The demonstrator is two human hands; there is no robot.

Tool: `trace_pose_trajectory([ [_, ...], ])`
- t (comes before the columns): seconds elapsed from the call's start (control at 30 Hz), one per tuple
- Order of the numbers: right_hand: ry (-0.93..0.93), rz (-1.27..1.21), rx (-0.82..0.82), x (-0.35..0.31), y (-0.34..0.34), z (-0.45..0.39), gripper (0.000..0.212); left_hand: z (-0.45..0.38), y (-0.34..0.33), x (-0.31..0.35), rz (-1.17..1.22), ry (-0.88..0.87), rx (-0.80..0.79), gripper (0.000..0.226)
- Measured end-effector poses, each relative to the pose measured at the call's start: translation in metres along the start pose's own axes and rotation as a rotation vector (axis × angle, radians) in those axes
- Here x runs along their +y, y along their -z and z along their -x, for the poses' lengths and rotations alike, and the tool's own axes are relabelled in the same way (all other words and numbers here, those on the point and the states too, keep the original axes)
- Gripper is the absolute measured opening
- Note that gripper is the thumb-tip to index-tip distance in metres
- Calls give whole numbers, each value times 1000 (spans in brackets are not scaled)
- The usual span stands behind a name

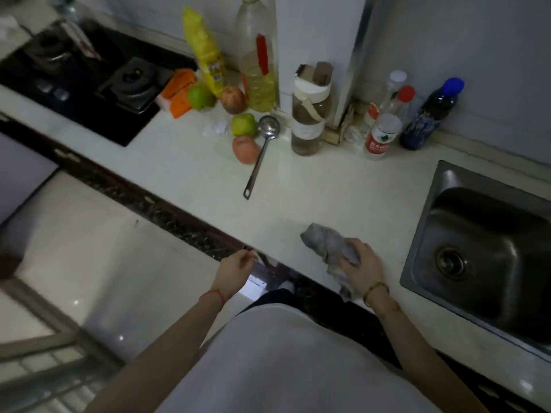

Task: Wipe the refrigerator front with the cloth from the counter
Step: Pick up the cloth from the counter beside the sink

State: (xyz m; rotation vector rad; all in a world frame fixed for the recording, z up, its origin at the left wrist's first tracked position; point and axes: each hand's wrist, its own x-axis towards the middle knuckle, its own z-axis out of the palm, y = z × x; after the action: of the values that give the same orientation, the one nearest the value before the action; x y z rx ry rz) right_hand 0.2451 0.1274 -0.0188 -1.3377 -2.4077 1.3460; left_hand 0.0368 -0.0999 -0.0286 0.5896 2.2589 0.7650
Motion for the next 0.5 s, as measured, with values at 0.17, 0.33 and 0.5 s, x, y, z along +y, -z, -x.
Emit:
trace_pose_trajectory([
  [0.17,68,9,-229,-10,-31,51,28,106,-24,-81,224,410,94,24],
  [0.33,160,182,-500,-28,-80,81,27,224,-50,-155,475,739,207,21],
  [0.5,173,341,-695,-49,-132,92,26,308,-72,-206,752,1009,409,28],
])
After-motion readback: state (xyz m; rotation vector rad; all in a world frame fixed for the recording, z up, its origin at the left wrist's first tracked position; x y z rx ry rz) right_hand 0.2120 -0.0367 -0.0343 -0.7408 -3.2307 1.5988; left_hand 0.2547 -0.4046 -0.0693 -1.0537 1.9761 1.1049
